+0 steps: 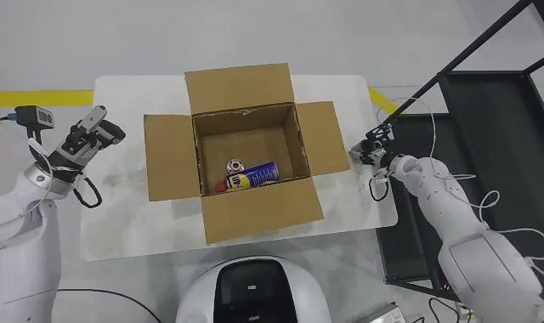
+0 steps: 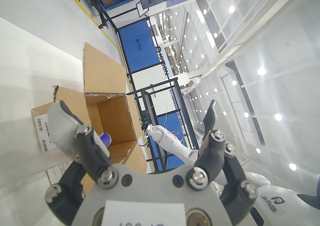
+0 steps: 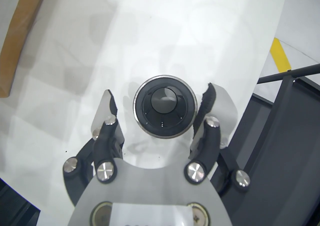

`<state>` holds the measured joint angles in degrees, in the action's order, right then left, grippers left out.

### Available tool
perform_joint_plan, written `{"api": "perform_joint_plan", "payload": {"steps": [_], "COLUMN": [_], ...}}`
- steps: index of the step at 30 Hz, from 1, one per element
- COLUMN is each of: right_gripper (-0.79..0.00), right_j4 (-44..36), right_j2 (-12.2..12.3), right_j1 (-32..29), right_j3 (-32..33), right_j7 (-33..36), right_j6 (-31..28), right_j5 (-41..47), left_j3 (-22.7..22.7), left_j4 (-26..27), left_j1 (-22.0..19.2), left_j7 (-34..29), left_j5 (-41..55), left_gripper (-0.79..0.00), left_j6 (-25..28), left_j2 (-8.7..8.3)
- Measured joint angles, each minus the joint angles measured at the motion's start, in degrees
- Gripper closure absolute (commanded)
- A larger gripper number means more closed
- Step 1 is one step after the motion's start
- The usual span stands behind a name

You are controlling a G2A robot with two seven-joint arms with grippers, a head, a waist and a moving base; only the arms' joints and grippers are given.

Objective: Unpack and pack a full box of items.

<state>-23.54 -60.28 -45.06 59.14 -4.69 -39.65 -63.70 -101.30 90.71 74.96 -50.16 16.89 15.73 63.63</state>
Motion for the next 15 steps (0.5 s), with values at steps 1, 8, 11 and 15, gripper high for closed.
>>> {"api": "perform_joint_plan", "payload": {"steps": [1,8,11,15], "right_gripper": [0.0,0.0,0.0,0.0], "right_j4": [0.2,1.4,2.0,1.2], "right_j2": [-0.1,-0.4,-0.1,1.1], "right_j1": [0.1,1.0,1.3,2.2], "right_j3": [-0.1,0.2,1.1,3.0], "right_j7": [0.0,-1.8,-3.3,-6.8], "right_j6": [0.0,-0.2,-0.5,-2.3], "right_j5": [0.1,0.7,1.8,2.6], "left_j3": [0.0,0.0,0.0,0.0], "left_j4": [0.0,0.0,0.0,0.0], "left_j1": [0.0,0.0,0.0,0.0], "left_j7": [0.0,0.0,0.0,0.0], "left_j5": [0.0,0.0,0.0,0.0], "left_gripper": [-0.785,-0.785,-0.785,-0.785], "left_j6": [0.0,0.0,0.0,0.0], "left_j2": [0.0,0.0,0.0,0.0]}}
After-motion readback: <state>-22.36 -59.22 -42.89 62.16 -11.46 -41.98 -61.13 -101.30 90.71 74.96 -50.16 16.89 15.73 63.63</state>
